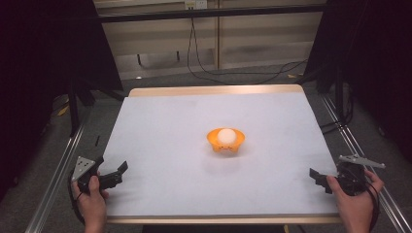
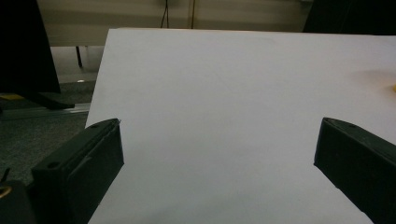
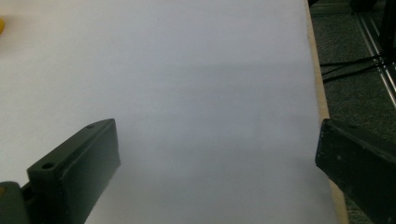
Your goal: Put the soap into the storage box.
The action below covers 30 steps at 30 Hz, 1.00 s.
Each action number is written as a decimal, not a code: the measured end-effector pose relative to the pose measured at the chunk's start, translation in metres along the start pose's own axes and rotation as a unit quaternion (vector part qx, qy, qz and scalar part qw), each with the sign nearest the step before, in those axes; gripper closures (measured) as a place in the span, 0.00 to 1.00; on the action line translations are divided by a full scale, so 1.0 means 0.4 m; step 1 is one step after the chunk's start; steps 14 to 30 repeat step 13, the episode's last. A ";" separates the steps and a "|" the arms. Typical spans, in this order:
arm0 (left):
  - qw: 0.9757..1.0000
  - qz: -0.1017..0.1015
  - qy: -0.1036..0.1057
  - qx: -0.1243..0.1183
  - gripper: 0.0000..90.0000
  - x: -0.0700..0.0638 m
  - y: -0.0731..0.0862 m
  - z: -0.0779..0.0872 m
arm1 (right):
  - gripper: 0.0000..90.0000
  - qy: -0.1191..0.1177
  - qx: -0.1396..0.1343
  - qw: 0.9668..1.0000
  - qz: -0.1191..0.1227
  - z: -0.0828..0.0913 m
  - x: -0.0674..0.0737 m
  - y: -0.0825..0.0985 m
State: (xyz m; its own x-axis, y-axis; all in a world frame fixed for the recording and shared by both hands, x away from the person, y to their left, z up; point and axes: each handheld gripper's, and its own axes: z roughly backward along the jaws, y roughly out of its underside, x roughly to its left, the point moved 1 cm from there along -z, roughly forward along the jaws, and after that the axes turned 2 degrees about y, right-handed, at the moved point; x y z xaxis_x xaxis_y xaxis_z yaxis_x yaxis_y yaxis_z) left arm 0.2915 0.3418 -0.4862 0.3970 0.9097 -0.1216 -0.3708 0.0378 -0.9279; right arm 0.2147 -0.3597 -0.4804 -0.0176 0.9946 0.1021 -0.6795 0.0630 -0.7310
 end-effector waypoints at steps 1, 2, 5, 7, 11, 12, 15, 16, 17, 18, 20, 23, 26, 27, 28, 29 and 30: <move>1.000 0.000 0.000 0.000 0.01 0.000 0.000 0.000 | 0.00 -0.001 -0.002 1.000 0.002 0.003 -0.004 0.002; 1.000 0.000 0.000 0.000 0.01 0.000 0.000 0.000 | 0.00 0.001 -0.005 1.000 0.003 0.007 -0.006 0.005; 1.000 0.000 0.000 0.001 0.01 0.000 0.000 0.000 | 0.00 0.000 -0.017 1.000 0.005 0.014 -0.013 0.014; 1.000 0.003 0.000 0.001 0.01 -0.001 0.000 0.000 | 0.00 -0.002 -0.022 1.000 0.009 0.014 -0.013 0.018; 1.000 -0.003 -0.001 0.000 0.01 0.002 0.000 0.001 | 0.00 0.001 -0.030 1.000 0.008 0.012 -0.009 0.028; 1.000 -0.003 -0.001 0.000 0.01 0.002 0.000 0.001 | 0.00 0.001 -0.030 1.000 0.008 0.012 -0.009 0.028; 1.000 -0.003 -0.002 0.000 0.01 0.002 0.000 0.001 | 0.00 0.001 -0.032 0.999 0.007 0.013 -0.010 0.028; 1.000 -0.003 -0.002 0.000 0.01 0.002 0.000 0.001 | 0.00 0.001 -0.032 0.999 0.007 0.013 -0.010 0.028; 1.000 -0.003 -0.002 0.000 0.01 0.002 0.000 0.001 | 0.00 0.001 -0.032 0.999 0.007 0.013 -0.010 0.028; 1.000 -0.003 -0.002 0.000 0.01 0.002 0.000 0.001 | 0.00 0.001 -0.032 0.999 0.007 0.013 -0.010 0.028; 1.000 -0.003 -0.002 0.000 0.01 0.002 0.000 0.001 | 0.00 0.001 -0.032 0.999 0.007 0.013 -0.010 0.028; 1.000 -0.003 -0.002 0.000 0.01 0.002 0.000 0.001 | 0.00 0.001 -0.032 0.999 0.007 0.013 -0.010 0.028; 1.000 -0.003 -0.002 0.000 0.01 0.002 0.000 0.001 | 0.00 0.001 -0.032 0.999 0.007 0.013 -0.010 0.028; 1.000 -0.003 -0.002 0.000 0.01 0.002 0.000 0.001 | 0.00 0.001 -0.032 0.999 0.007 0.013 -0.010 0.028; 1.000 -0.003 -0.002 0.000 0.01 0.002 0.000 0.001 | 0.00 0.001 -0.032 0.999 0.007 0.013 -0.010 0.028; 1.000 -0.003 -0.002 0.000 0.01 0.002 0.000 0.001 | 0.00 0.001 -0.032 0.999 0.007 0.013 -0.010 0.028; 1.000 -0.003 -0.002 0.000 0.01 0.002 0.000 0.001 | 0.00 0.001 -0.032 0.999 0.007 0.013 -0.010 0.028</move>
